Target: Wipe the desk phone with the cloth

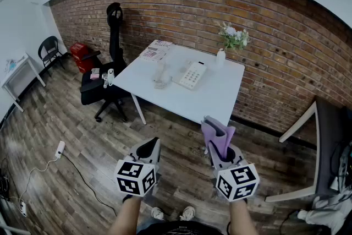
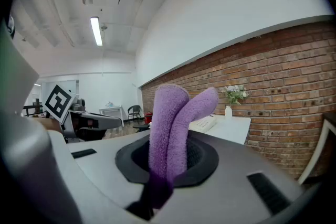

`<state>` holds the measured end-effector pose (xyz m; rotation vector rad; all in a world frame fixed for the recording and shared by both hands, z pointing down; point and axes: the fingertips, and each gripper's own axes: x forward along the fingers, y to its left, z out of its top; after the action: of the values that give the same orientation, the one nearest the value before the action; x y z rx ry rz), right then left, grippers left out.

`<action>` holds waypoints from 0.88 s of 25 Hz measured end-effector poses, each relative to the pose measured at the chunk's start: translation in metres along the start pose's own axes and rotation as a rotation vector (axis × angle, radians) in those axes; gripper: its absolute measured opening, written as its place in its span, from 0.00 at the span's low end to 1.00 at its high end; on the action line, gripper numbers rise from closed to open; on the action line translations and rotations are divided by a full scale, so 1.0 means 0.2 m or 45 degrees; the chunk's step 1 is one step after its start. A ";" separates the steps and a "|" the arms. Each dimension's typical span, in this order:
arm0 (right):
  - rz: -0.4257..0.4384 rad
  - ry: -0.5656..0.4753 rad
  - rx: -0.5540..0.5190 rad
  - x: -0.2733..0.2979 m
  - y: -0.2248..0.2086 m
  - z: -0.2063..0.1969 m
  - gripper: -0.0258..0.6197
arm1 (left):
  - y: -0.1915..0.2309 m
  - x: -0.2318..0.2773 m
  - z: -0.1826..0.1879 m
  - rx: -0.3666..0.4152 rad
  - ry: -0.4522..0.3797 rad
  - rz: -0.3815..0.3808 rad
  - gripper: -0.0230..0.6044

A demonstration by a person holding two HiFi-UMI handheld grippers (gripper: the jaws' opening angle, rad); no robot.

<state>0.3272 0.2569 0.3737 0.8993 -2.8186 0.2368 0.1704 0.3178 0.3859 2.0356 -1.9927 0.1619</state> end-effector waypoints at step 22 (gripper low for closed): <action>0.031 0.050 0.032 0.35 -0.17 -0.04 0.11 | 0.15 0.38 0.01 -0.030 0.047 -0.027 0.04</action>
<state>0.2914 0.1914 0.4003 0.8557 -2.7977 0.2909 0.1429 0.2439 0.4099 2.0234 -1.9415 0.1697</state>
